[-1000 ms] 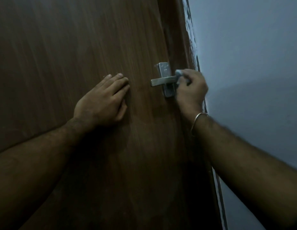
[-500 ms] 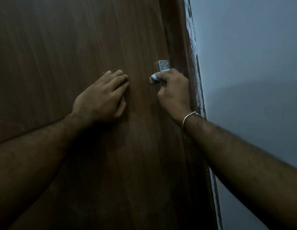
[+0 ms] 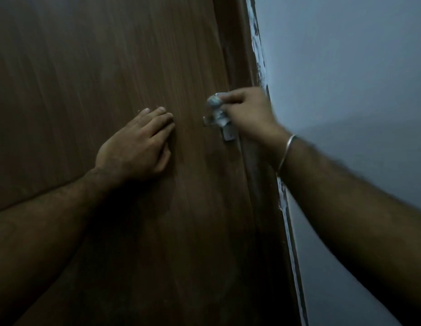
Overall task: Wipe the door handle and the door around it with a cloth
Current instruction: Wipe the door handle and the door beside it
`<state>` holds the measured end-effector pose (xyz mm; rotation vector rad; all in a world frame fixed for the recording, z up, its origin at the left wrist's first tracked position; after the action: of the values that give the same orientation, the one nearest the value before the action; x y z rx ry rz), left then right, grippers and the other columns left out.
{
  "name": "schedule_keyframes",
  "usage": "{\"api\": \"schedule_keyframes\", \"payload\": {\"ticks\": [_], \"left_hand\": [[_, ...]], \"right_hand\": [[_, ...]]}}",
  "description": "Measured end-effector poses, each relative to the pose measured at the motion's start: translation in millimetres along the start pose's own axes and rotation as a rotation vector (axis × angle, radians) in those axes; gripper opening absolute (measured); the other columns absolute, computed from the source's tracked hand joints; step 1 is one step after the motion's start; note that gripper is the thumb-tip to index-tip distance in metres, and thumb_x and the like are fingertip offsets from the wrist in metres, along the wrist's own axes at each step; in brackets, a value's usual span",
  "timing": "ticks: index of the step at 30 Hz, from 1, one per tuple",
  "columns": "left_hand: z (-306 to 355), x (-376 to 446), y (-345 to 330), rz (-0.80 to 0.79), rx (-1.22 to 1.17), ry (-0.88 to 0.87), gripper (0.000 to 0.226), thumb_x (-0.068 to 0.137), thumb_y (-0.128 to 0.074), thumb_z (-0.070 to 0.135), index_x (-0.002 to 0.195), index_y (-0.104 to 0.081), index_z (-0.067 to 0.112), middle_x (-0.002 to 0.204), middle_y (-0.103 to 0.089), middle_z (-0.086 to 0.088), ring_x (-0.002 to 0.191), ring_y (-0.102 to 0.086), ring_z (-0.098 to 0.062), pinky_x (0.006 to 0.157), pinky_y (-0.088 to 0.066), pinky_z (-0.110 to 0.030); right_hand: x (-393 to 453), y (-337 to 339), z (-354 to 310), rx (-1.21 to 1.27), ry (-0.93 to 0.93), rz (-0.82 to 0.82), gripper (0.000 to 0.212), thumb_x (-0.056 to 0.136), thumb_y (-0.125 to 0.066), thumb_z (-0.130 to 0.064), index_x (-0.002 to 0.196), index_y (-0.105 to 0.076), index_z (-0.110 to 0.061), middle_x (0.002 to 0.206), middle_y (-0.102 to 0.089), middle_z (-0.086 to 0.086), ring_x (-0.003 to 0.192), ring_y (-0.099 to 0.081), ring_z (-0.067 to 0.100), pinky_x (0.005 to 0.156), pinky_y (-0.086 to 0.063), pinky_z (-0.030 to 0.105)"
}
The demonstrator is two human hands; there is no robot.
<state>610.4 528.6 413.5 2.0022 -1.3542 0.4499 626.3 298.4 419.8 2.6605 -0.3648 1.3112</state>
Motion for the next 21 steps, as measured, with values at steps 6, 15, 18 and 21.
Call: {"api": "schedule_keyframes", "payload": {"ticks": [6, 15, 18, 21], "left_hand": [[-2, 0, -3, 0.008, -0.003, 0.001, 0.058, 0.094, -0.033, 0.035, 0.135, -0.05, -0.002, 0.143, -0.046, -0.022, 0.139, -0.036, -0.035, 0.115, -0.03, -0.05], [2, 1, 3, -0.018, -0.008, 0.011, 0.062, 0.093, -0.03, 0.036, 0.135, -0.051, -0.003, 0.144, -0.046, -0.023, 0.139, -0.037, -0.036, 0.116, -0.028, -0.05], [1, 0, 6, -0.038, 0.001, 0.002, 0.062, 0.093, -0.03, 0.038, 0.138, -0.048, -0.001, 0.147, -0.043, -0.022, 0.141, -0.034, -0.034, 0.117, -0.026, -0.049], [3, -1, 7, -0.041, -0.002, 0.011, 0.062, 0.092, -0.031, 0.037, 0.138, -0.048, -0.001, 0.147, -0.043, -0.022, 0.141, -0.033, -0.034, 0.117, -0.026, -0.049]], "right_hand": [[27, 29, 18, -0.229, 0.032, 0.206, 0.022, 0.083, -0.065, 0.001, 0.09, -0.075, -0.016, 0.093, -0.069, -0.002, 0.082, -0.066, 0.009, 0.065, -0.058, 0.018], [14, -7, 25, -0.446, 0.134, 0.106, 0.022, 0.09, -0.061, -0.009, 0.108, -0.074, -0.009, 0.111, -0.071, 0.005, 0.103, -0.064, 0.017, 0.086, -0.042, 0.017], [-2, -16, 18, -0.428, 0.302, 0.031, 0.027, 0.086, -0.064, 0.0, 0.109, -0.073, -0.01, 0.115, -0.07, 0.005, 0.109, -0.062, 0.016, 0.096, -0.042, 0.02], [7, -4, 22, -0.438, 0.222, 0.063, 0.029, 0.086, -0.064, 0.0, 0.111, -0.073, -0.011, 0.115, -0.071, 0.005, 0.108, -0.063, 0.017, 0.099, -0.047, 0.026]]}}
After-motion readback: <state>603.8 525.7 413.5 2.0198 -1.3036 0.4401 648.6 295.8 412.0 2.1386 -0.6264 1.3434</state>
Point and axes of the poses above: each hand's wrist, its own x-axis towards the middle knuckle, its own y-axis out of the back of the hand, z = x × y, the point moved 3 cm from there along x, towards the middle knuckle
